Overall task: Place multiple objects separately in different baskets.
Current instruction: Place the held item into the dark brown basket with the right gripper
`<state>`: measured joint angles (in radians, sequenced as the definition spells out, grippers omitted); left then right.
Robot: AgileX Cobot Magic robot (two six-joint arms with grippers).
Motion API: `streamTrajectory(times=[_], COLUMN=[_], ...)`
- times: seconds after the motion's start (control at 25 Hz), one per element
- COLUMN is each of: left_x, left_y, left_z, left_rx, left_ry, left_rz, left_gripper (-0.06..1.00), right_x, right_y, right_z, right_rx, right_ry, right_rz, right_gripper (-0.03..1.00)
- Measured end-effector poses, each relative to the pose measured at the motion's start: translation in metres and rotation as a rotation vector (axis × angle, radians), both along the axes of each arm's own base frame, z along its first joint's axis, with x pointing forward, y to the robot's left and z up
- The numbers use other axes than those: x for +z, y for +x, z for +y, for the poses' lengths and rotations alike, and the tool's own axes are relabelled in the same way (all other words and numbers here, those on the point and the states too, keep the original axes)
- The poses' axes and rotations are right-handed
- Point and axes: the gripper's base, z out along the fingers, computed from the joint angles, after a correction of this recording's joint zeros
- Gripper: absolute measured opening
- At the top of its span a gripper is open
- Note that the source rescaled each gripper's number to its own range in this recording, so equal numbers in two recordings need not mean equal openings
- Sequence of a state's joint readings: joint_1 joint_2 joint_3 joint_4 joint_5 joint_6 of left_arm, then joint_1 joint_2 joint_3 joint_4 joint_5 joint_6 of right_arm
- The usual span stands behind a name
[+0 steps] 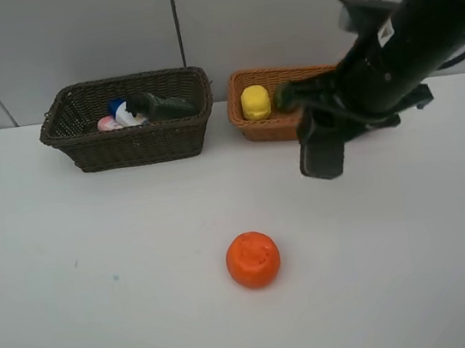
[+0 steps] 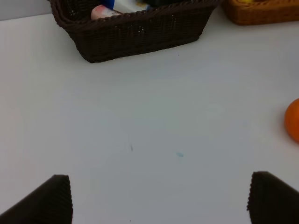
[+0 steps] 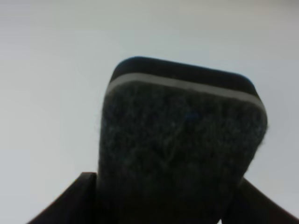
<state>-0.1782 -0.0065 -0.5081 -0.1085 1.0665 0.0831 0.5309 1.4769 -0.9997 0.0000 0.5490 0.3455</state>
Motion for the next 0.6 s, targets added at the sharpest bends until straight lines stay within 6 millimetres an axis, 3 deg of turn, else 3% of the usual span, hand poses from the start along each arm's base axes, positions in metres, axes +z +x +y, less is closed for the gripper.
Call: streamTrajectory(times=[0.16,0.32,0.44,0.6], left_x=[0.000,0.000,0.000,0.000], left_y=[0.000,0.000,0.000,0.000], left_z=[0.000,0.000,0.000,0.000], left_rx=[0.000,0.000,0.000,0.000], left_ry=[0.000,0.000,0.000,0.000], left_rz=[0.000,0.000,0.000,0.000], left_gripper=[0.98,0.98,0.98,0.98], right_x=[0.019,0.010,-0.007,-0.032], right_y=[0.033,0.067,0.092,0.124], right_z=[0.019,0.040,0.058,0.083], right_rx=[0.017,0.023,0.062,0.109], right_ry=[0.205,0.378,0.410,0.372], right_rz=[-0.391,-0.686,-0.776,-0.747], right_gripper=[0.34,0.34,0.34,0.34])
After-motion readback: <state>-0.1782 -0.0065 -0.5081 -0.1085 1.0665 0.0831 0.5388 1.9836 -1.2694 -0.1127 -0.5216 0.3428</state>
